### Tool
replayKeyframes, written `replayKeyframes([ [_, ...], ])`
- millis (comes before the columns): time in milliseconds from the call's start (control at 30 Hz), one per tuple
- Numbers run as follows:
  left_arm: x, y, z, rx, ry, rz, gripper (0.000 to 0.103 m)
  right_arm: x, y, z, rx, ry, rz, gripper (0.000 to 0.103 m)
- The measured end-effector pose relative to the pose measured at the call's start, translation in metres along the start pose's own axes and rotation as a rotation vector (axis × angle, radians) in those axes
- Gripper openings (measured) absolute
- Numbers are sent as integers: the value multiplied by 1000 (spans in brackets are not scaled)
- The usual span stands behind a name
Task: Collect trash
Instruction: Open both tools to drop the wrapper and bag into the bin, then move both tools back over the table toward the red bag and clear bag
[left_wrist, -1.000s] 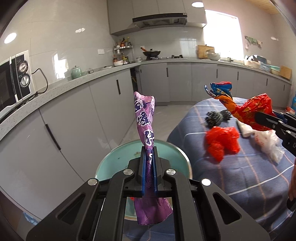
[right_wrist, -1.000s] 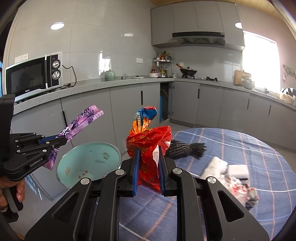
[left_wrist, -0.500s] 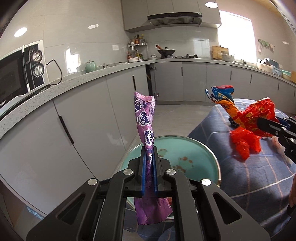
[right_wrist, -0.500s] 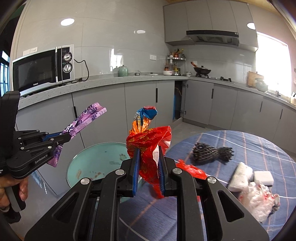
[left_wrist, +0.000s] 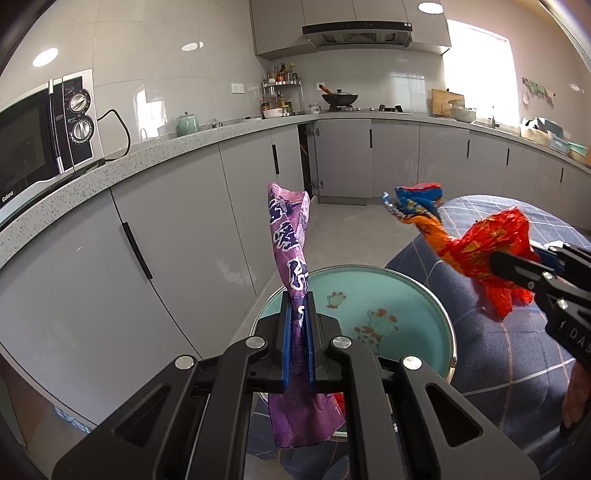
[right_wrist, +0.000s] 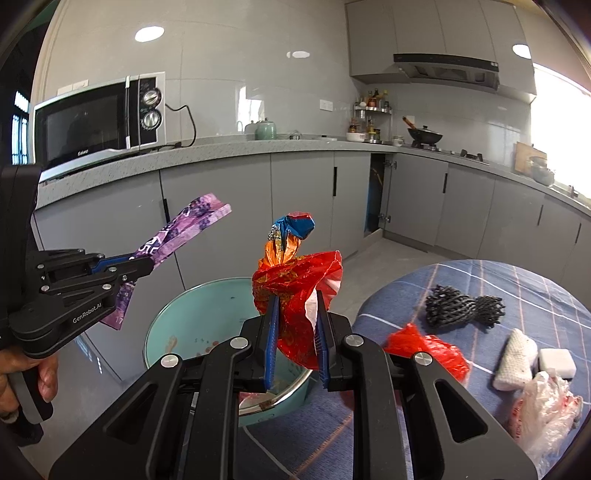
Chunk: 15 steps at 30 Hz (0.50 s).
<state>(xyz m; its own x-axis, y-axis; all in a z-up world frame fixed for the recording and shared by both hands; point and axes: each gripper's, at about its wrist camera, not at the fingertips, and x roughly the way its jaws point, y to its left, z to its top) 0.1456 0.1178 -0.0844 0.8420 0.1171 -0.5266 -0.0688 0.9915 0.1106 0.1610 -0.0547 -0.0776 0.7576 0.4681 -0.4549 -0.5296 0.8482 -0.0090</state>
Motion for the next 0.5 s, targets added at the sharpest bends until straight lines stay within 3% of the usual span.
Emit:
replayKeyframes([
  [167,3,3,1,-9,6,-1,16,11,8,-3,-23,21,9,24],
  [233,4,3,1,-8,2,9,35,14,8,-5,-24,21,2,31],
  [300,4,2,0,-6,4,12,44,16,7,-6,-15,29,1,33],
  [500,5,-2,-4,-1,8,17,57,14,2,-10,1,29,-12,42],
])
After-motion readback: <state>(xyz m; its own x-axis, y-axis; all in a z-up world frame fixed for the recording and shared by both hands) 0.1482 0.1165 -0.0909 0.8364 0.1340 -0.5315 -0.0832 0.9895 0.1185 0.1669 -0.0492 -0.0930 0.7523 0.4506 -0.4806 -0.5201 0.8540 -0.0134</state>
